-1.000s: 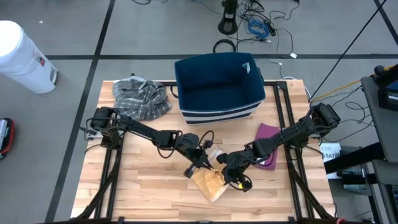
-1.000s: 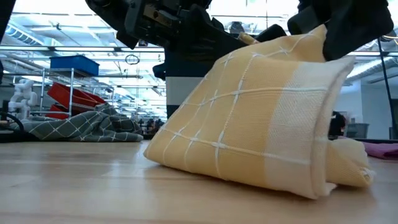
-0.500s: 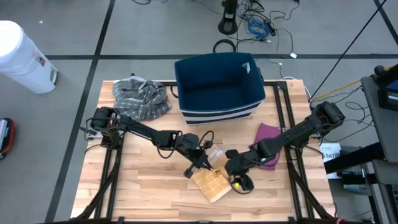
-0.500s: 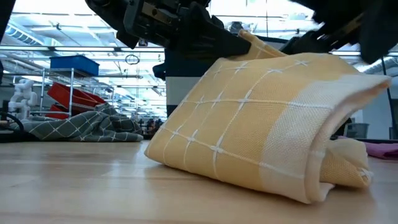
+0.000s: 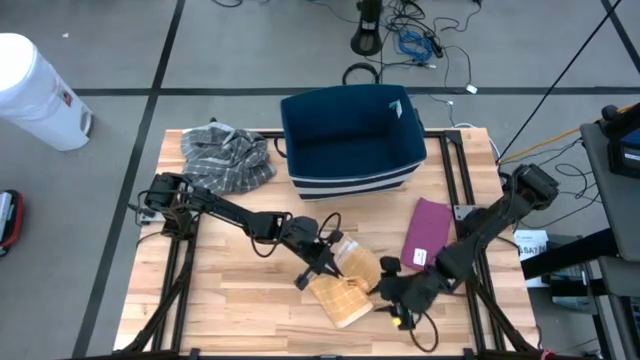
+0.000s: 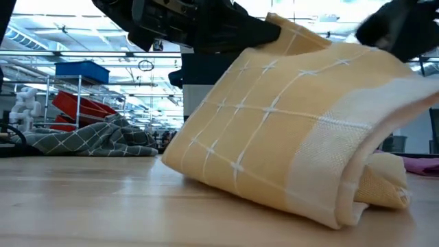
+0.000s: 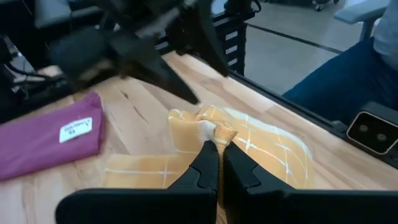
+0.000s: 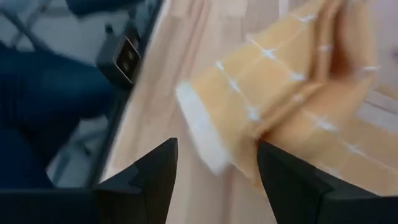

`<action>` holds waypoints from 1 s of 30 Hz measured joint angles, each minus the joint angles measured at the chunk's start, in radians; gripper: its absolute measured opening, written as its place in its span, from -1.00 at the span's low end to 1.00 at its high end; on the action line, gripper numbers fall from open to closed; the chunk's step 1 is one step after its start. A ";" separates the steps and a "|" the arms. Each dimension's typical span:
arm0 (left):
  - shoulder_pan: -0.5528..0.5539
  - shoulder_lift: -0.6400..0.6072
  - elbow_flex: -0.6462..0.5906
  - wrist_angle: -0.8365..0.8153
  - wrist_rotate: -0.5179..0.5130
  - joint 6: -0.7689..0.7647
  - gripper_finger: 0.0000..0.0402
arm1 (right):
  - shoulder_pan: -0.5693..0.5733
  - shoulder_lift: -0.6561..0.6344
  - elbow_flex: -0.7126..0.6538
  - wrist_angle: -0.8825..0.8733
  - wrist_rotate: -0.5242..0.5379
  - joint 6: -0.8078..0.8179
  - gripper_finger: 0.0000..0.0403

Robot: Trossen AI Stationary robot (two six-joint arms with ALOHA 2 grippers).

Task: Fold towel
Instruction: Fold the yellow towel

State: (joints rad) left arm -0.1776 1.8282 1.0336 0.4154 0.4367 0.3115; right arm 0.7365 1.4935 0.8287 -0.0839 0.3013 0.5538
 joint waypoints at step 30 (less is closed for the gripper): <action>0.000 0.000 0.000 0.185 0.016 -0.058 -1.00 | 0.064 0.553 0.039 0.625 0.474 0.081 0.03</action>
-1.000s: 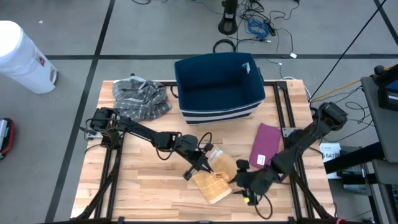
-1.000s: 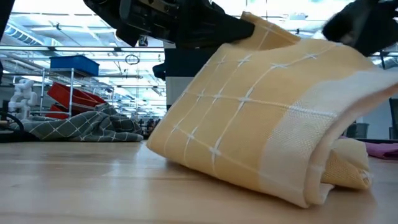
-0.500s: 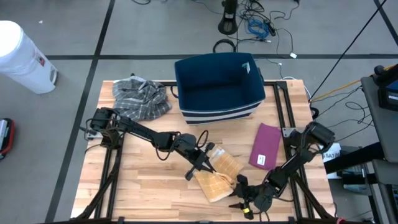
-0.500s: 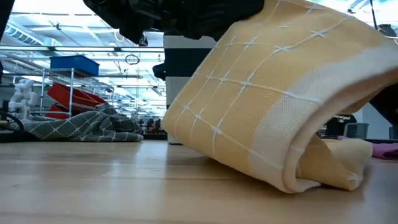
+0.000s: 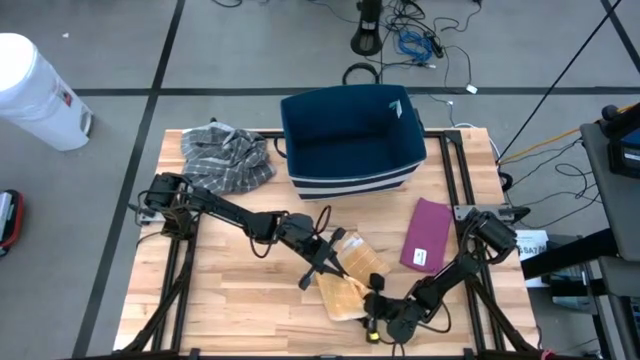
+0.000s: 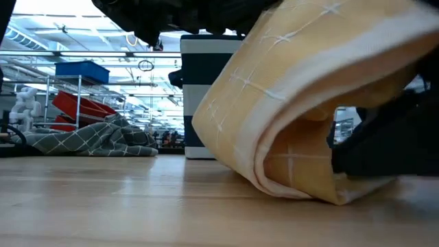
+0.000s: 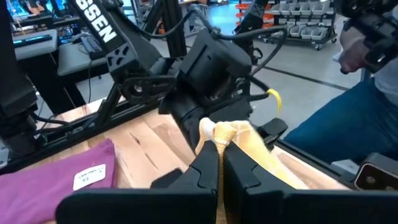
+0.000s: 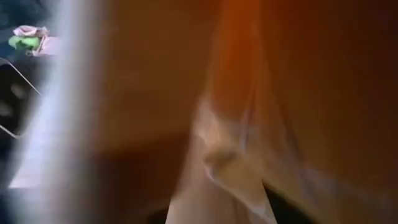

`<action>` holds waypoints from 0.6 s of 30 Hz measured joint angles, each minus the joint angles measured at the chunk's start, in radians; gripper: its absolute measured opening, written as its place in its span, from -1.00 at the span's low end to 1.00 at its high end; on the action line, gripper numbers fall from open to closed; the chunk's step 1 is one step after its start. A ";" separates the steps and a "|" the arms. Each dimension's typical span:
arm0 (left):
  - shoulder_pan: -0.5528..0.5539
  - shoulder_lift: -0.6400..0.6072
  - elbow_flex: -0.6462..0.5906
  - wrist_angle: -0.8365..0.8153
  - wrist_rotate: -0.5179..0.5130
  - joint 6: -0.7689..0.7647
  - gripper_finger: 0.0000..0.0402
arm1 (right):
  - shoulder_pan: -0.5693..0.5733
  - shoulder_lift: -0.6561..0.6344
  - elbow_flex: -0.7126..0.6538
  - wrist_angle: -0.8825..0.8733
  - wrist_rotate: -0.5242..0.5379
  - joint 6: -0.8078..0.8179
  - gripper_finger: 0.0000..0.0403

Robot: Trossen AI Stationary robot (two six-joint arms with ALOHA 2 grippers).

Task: Fold towel
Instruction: Fold the yellow towel

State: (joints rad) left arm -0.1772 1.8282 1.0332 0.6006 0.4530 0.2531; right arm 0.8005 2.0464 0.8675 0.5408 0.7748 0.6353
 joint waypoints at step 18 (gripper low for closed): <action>-0.002 0.000 0.000 0.022 -0.170 -0.040 -1.00 | -0.047 0.048 0.190 0.055 -0.064 -0.407 0.03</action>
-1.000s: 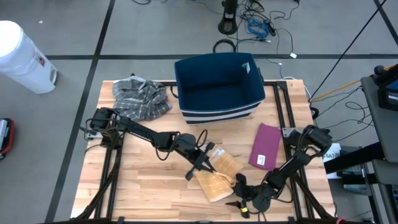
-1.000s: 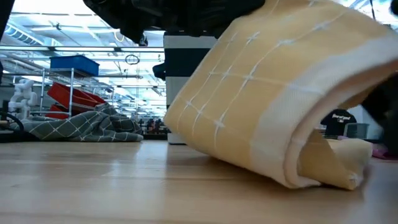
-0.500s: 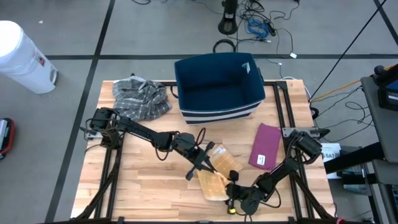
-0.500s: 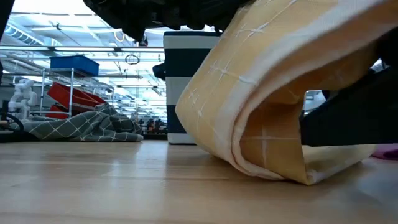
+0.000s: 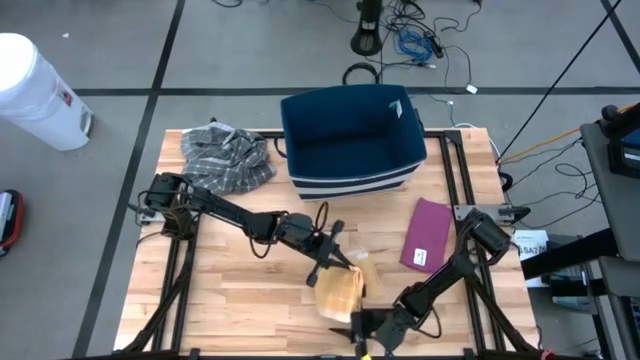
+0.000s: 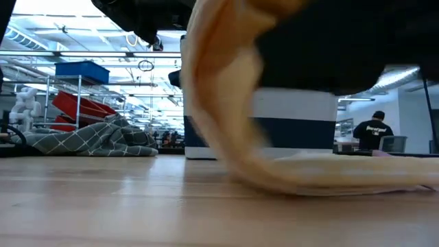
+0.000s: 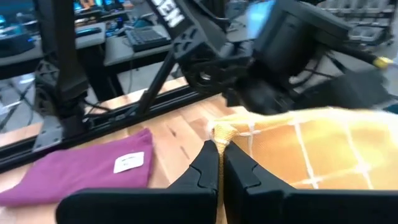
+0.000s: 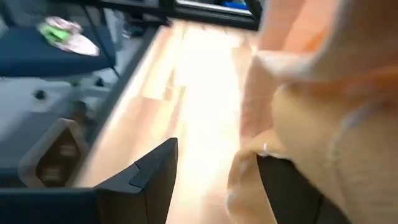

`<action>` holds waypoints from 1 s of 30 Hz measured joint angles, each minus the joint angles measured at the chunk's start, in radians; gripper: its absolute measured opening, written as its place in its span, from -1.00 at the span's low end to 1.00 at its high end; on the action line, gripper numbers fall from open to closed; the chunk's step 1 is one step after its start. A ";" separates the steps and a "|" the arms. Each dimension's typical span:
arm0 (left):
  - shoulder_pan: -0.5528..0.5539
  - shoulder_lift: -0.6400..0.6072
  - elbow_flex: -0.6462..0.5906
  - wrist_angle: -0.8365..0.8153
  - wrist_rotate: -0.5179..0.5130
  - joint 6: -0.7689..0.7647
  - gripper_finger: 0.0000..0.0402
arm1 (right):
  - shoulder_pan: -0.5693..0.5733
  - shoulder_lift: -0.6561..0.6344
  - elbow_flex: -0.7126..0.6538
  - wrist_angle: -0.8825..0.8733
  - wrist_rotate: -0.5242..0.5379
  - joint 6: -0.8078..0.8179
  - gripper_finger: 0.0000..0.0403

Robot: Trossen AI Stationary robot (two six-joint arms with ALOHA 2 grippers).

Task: Fold towel
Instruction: Fold the yellow towel

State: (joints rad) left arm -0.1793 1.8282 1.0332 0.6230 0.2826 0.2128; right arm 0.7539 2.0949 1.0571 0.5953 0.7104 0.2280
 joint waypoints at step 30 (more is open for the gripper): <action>-0.011 0.000 0.000 -0.044 -0.262 -0.077 -1.00 | -0.024 0.021 0.015 -0.199 0.198 0.311 0.03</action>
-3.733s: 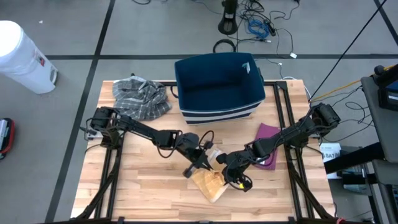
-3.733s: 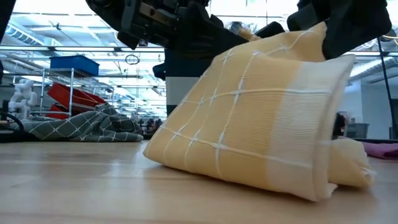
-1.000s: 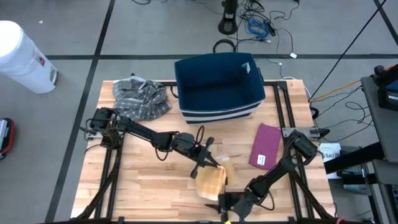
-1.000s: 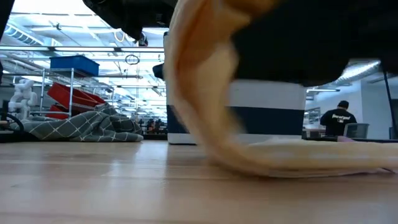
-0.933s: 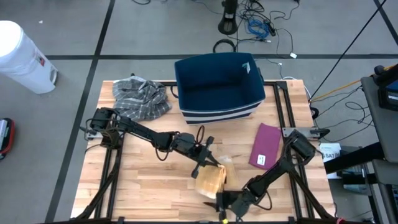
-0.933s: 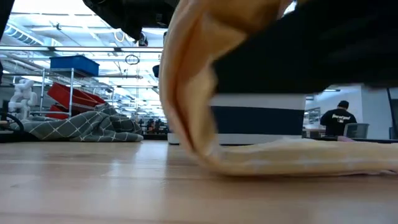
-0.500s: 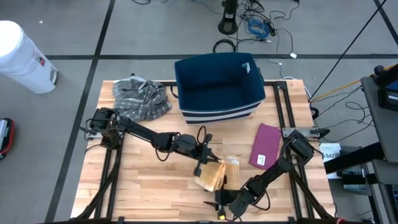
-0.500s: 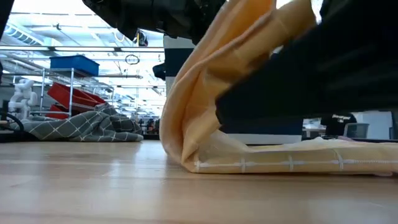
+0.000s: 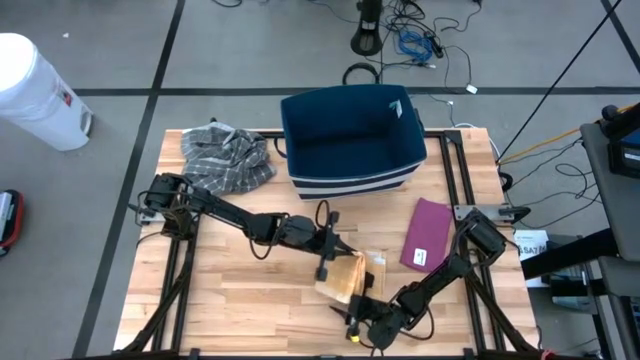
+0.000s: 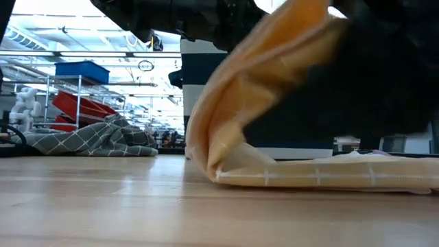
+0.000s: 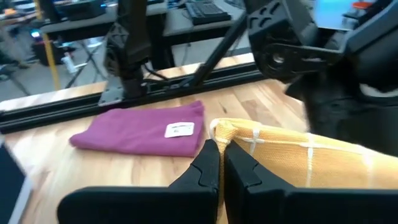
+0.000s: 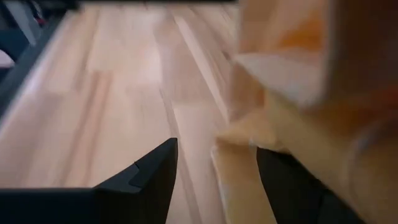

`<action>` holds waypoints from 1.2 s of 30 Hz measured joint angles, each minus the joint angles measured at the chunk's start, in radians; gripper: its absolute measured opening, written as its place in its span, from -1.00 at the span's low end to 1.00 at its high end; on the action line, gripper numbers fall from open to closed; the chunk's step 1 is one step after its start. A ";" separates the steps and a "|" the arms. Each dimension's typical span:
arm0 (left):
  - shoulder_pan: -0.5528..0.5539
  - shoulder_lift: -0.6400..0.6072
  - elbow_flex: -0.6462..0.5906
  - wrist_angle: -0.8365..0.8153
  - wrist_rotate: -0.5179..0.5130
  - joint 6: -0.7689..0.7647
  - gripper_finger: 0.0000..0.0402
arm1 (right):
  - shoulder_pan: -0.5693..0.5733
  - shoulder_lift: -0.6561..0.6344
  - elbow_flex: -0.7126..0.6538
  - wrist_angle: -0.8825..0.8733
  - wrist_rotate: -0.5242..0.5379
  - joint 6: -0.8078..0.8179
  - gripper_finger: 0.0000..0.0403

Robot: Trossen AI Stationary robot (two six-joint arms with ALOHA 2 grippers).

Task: Fold towel
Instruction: Fold the yellow towel

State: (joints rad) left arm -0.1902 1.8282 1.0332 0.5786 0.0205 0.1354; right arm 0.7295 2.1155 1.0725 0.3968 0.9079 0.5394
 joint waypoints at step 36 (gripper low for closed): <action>-0.006 0.000 0.000 -0.017 -0.117 -0.053 -0.02 | 0.048 -0.074 0.000 -0.125 -0.125 0.080 0.03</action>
State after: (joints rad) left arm -0.1959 1.8282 1.0332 0.5616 -0.0963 0.0822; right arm 0.7772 2.0411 1.0725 0.2721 0.7830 0.6191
